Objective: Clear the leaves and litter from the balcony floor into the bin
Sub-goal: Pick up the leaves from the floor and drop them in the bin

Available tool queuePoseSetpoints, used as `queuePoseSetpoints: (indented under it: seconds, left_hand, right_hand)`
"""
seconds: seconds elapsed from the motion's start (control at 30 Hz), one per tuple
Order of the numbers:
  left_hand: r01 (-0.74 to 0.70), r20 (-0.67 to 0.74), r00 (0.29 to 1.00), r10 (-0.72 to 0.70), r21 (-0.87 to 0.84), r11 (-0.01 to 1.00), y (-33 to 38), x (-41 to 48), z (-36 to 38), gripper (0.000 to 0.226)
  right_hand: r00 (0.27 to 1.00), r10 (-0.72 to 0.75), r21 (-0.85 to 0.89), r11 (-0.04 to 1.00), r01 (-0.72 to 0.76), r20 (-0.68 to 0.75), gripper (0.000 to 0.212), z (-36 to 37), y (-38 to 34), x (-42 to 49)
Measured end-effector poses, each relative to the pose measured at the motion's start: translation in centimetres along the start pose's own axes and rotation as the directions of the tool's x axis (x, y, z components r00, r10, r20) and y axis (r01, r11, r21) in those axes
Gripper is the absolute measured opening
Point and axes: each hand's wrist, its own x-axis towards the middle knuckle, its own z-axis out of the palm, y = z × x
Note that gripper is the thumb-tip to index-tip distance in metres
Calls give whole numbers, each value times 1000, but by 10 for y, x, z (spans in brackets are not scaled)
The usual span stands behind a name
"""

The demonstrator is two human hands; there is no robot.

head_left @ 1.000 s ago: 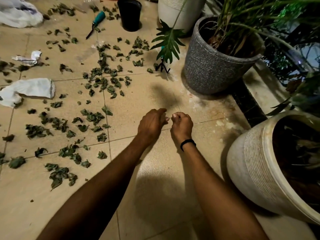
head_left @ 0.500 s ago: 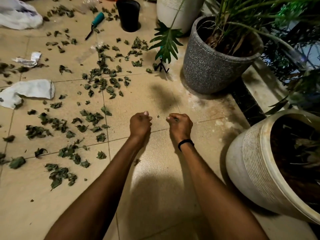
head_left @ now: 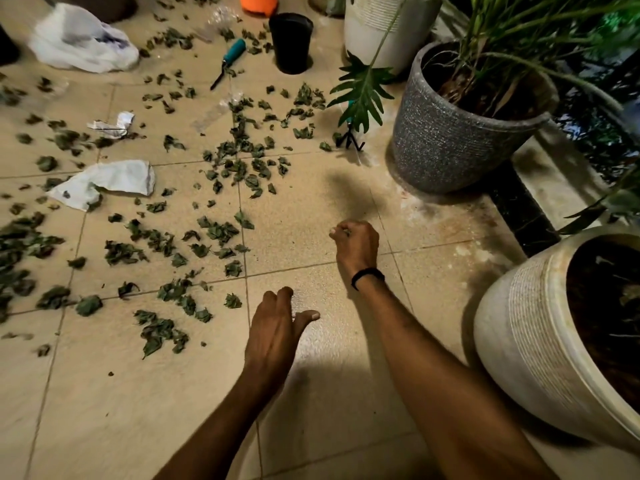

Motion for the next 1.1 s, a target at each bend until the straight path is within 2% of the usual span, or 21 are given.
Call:
queuePoseSetpoints:
  seconds: [0.07,0.13,0.2,0.23,0.3,0.33,0.4,0.47,0.5,0.53,0.57,0.6,0.63,0.7,0.77,0.83,0.9,0.93,0.97,1.03,1.1]
  left_hand:
    - [-89,-62,994,94,75,993,0,-2,6,41]
    - [-136,-132,980,152,124,983,1,0,10,23]
    - [-120,-150,978,142,148,982,1,1,11,19]
    - [-108,-149,980,131,151,983,1,0,11,20]
    - [-65,-144,986,79,99,993,2,-2,10,20]
    - [-17,-132,991,22,35,999,3,-1,8,20]
    - [100,-116,986,-117,-141,985,6,4,1,23]
    - [151,-112,973,-201,-344,927,8,10,-11,32]
    - [177,-67,968,-241,-497,849,8,13,-18,39]
    - [233,19,954,-300,-677,698,9,17,-26,44]
    - [325,156,919,-361,-818,474,11,21,-32,45]
    - [419,311,869,-385,-877,235,12,25,-37,43]
    - [486,444,821,-360,-874,29,13,28,-41,39]
    - [535,592,768,-244,-803,-264,13,32,-47,28]
    - [516,622,765,-167,-747,-419,13,31,-47,21]
    - [510,637,756,-149,-716,-476,14,29,-47,22]
    - [511,652,746,-136,-692,-510,14,28,-48,23]
    - [520,658,742,-130,-687,-508,13,27,-49,26]
    - [533,664,737,-127,-686,-496,10,28,-50,32]
    - [561,677,725,-126,-688,-461,6,29,-51,41]
    - [565,683,716,-145,-688,-456,1,30,-50,42]
  right_hand:
    - [995,-75,-183,979,86,68,8,7,7,-3]
    - [982,-88,-318,938,138,166,20,9,13,-5]
    - [987,-65,-340,934,113,149,21,8,12,-7]
    - [994,-42,-283,957,69,100,15,6,10,-8]
    - [990,131,45,990,-133,54,12,-2,3,-10]
    - [964,250,267,926,-265,90,13,-7,1,-10]
    - [876,412,618,628,-472,250,12,-22,0,-10]
    - [796,428,751,322,-576,427,13,-36,3,-8]
    - [775,413,770,228,-596,478,11,-42,6,-7]
    - [772,395,779,187,-599,499,9,-47,8,-7]
    - [778,392,777,207,-594,491,7,-49,9,-8]
    - [796,408,758,300,-579,447,7,-50,9,-9]
    - [821,432,708,440,-553,373,8,-48,7,-10]
    - [883,432,573,682,-454,186,10,-39,7,-9]
    - [916,383,452,801,-393,118,8,-30,5,-7]
    - [925,361,322,867,-381,120,15,-23,2,-5]
    - [914,379,300,863,-406,148,19,-18,0,-4]
    - [898,400,368,819,-440,184,20,-18,-2,-4]
    - [869,425,478,726,-495,255,18,-19,-3,-4]
    - [783,397,689,383,-616,480,12,-28,-5,-5]
    - [730,277,755,22,-655,625,9,-39,-5,-4]
